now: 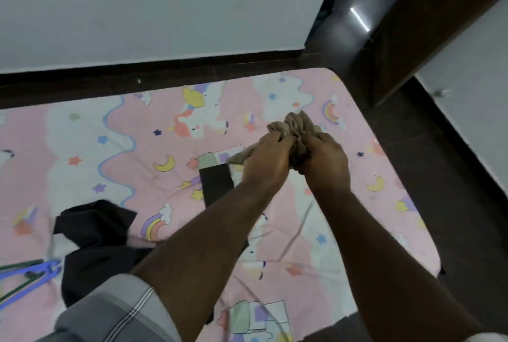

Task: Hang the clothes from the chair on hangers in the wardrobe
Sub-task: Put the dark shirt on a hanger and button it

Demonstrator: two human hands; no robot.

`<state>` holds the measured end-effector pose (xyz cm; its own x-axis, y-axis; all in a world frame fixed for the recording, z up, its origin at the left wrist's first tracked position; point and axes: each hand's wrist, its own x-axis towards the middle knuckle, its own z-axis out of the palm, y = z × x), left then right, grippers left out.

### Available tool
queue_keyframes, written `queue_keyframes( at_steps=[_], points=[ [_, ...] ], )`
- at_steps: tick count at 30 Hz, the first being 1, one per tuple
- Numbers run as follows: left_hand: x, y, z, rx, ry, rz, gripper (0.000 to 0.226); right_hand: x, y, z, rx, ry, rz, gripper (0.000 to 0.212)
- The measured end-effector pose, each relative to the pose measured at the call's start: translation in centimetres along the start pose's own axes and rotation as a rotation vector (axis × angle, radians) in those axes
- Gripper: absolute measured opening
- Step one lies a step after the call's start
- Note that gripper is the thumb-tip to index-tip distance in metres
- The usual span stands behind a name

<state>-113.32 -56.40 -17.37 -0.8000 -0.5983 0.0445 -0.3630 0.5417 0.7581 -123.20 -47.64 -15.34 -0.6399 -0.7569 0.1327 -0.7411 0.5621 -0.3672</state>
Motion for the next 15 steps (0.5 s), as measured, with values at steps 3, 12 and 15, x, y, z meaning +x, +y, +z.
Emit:
queue_keyframes(
  at_steps=[3, 12, 15],
  points=[
    [1.3, 3.9, 3.1, -0.115, -0.067, -0.056, 0.041, -0.3, 4.3, -2.8, -0.18, -0.056, 0.095, 0.018],
    [-8.6, -5.4, 3.6, 0.286, -0.155, -0.282, 0.061, -7.3, 2.1, 5.2, -0.22, -0.251, 0.053, 0.03],
    [-14.7, -10.1, 1.3, 0.32, -0.123, -0.461, 0.056, -11.2, -2.1, 9.6, -0.116, -0.537, -0.009, 0.033]
  ],
)
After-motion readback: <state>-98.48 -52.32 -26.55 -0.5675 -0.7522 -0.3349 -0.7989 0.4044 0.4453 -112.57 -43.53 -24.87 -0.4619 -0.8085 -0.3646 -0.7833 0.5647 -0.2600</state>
